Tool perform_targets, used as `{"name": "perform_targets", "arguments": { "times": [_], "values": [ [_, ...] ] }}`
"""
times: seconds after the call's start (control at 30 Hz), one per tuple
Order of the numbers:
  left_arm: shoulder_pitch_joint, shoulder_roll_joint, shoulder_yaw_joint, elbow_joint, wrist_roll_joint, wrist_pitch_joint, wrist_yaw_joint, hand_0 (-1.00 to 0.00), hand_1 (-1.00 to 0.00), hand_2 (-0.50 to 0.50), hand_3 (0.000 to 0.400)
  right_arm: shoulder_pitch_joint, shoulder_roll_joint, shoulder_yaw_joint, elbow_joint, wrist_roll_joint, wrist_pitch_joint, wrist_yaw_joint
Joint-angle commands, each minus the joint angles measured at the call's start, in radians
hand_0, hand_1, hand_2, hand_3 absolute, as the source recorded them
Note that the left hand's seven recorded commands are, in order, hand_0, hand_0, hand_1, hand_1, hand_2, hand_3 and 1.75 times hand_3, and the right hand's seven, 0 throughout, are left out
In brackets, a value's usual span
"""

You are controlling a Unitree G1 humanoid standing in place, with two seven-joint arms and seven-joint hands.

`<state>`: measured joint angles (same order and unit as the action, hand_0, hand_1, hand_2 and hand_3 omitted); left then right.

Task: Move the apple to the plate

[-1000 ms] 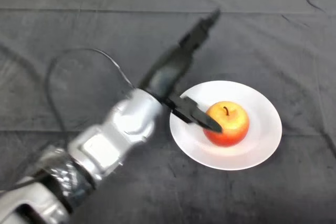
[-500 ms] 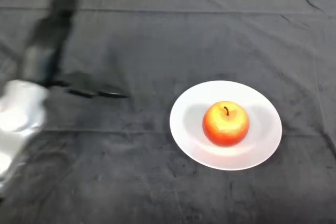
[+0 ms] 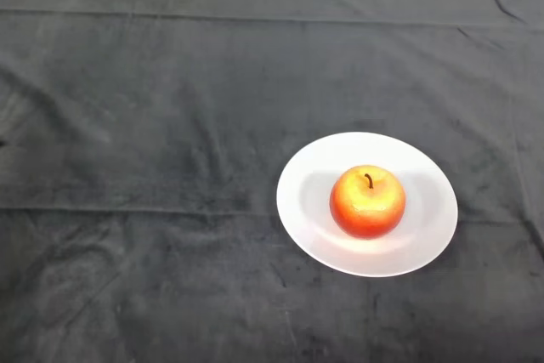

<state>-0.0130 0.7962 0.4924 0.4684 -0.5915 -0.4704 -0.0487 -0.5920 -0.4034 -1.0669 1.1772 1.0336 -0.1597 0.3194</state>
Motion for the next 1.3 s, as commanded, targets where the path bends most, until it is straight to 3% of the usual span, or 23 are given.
{"name": "perform_targets", "arguments": {
  "times": [0.03,0.53,1.3],
  "values": [
    [0.026,0.086,0.054,0.048,-0.023,-0.036,-0.022,0.0,0.0,0.0,0.0,0.001,-0.026,-0.0071,-0.014,-0.0031,0.0,0.0004],
    [-0.026,0.106,0.198,0.339,-0.016,-0.097,-0.066,0.0,0.0,0.0,0.0,-0.002,-0.029,-0.0099,-0.006,-0.0011,-0.001,0.005],
    [-0.099,0.116,0.237,0.462,0.026,-0.121,-0.099,0.0,0.0,0.0,0.0,-0.005,-0.033,-0.0129,0.004,0.0004,-0.003,0.0111]
  ]
}}
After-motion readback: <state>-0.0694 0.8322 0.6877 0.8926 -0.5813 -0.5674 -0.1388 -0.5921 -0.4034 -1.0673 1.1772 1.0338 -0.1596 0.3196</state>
